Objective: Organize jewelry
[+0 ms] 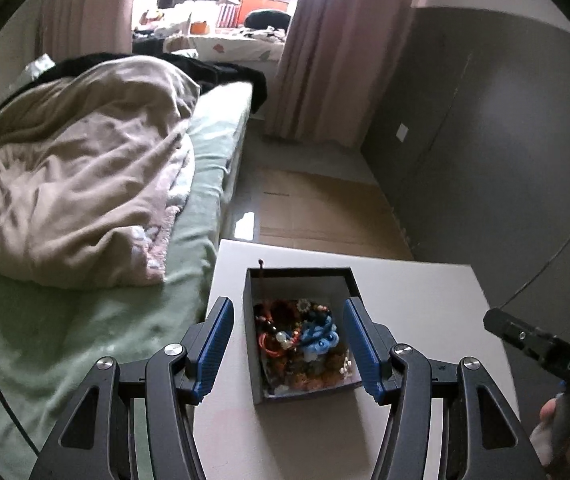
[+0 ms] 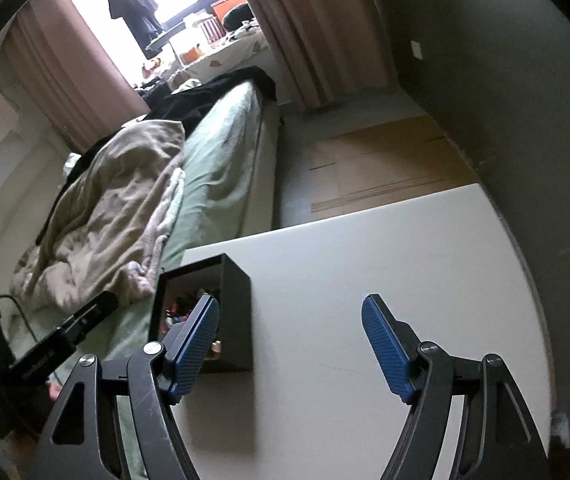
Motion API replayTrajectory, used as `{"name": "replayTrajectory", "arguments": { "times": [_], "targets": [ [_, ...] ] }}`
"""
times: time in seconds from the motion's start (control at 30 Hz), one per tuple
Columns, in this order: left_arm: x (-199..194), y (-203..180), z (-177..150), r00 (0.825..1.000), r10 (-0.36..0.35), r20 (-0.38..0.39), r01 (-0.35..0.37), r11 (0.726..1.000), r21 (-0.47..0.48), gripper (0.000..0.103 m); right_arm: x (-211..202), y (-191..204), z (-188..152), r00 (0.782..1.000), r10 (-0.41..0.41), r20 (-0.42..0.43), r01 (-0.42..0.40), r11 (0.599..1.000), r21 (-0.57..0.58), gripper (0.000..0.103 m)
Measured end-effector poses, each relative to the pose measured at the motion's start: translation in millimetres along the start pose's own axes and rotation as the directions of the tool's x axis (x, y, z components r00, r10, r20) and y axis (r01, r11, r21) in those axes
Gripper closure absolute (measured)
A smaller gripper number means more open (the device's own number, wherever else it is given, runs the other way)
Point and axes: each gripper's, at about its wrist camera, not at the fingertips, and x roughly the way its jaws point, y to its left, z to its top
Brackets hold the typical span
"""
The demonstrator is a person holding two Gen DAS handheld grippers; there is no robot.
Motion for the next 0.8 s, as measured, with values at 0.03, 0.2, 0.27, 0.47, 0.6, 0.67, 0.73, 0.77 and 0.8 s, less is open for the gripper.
{"name": "replayTrajectory", "arguments": {
  "times": [0.03,0.2,0.27,0.47,0.6,0.67,0.73,0.77,0.8],
  "targets": [
    [-0.6,-3.2,-2.3,1.000,-0.002,-0.003,0.002,1.000,0.004,0.045,-1.3,-2.4,-1.4,1.000,-0.012,-0.003,0.012,1.000,-0.001,0.029],
    [-0.1,-16.8,-11.7,0.999,0.007,-0.035,-0.005,0.999,0.037,0.030,-9.8,-15.6,-9.5,0.997,-0.079,-0.008,0.079,0.997,0.000,0.029],
    [-1.6,-20.6,-15.6,0.999,-0.004,-0.036,0.005,1.000,0.030,0.021,-13.7,-20.6,-12.2,0.996,-0.088,-0.003,0.088,0.996,0.013,0.029],
    [-16.1,-33.9,-26.2,1.000,-0.023,-0.005,0.023,0.998,0.066,0.000,-23.0,-31.9,-21.0,0.992,-0.128,-0.009,0.129,0.991,0.027,0.012],
    [-24.4,-38.7,-32.3,1.000,-0.018,0.017,0.017,0.996,0.089,0.000,-33.9,-37.3,-26.0,0.990,-0.138,0.010,0.138,0.990,0.016,0.003],
    [-27.6,-41.2,-35.5,1.000,-0.012,0.027,0.009,0.995,0.100,0.000,-39.7,-40.6,-29.4,0.989,-0.149,0.019,0.149,0.989,0.009,0.000],
    [-31.8,-45.5,-38.4,0.999,-0.017,0.032,0.013,0.993,0.120,0.000,-44.0,-43.4,-32.0,0.987,-0.159,0.025,0.159,0.987,0.005,0.000],
    [-33.3,-47.2,-39.6,0.999,-0.020,0.035,0.015,0.992,0.128,0.000,-46.8,-45.3,-33.7,0.986,-0.164,0.032,0.164,0.986,0.006,0.000],
    [-35.8,-49.6,-40.9,0.999,-0.027,0.040,0.021,0.990,0.139,0.000,-49.1,-46.9,-34.4,0.985,-0.167,0.037,0.166,0.986,0.007,0.000]
  ]
}}
